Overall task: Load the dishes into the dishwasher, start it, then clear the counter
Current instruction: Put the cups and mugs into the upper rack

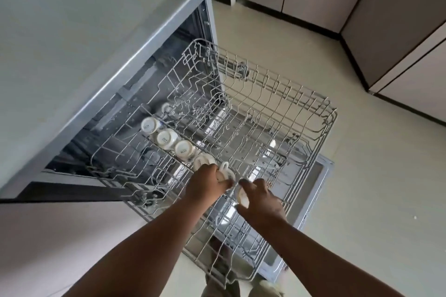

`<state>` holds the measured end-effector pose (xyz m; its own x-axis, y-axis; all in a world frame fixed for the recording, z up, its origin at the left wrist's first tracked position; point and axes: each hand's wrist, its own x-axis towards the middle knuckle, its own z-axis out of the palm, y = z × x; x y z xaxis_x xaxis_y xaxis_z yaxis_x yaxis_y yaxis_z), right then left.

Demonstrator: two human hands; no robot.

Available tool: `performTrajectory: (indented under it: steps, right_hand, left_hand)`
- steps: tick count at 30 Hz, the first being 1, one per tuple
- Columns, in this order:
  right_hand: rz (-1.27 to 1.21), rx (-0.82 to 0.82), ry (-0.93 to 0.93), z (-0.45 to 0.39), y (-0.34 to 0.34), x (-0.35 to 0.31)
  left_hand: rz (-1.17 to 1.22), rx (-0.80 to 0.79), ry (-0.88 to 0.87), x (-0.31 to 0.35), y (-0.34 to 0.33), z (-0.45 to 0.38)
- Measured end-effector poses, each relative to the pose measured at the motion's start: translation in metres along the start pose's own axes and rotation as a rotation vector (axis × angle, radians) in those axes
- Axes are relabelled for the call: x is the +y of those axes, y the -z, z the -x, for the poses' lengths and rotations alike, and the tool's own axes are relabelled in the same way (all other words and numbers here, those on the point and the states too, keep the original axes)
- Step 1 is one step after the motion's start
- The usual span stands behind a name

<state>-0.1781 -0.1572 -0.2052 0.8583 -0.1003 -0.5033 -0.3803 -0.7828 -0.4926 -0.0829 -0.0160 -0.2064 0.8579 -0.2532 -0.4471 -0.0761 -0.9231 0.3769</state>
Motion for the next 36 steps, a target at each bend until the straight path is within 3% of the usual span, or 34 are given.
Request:
performTrajectory:
  steps: [18, 36]
  right_hand:
    - [0.070, -0.083, 0.120, -0.024, -0.009, 0.015]
    - [0.233, -0.102, 0.133, -0.014, 0.018, 0.016]
  left_hand:
    - [-0.268, 0.045, 0.041, 0.013, -0.024, -0.006]
    - [-0.304, 0.179, 0.004, 0.004, -0.007, 0.023]
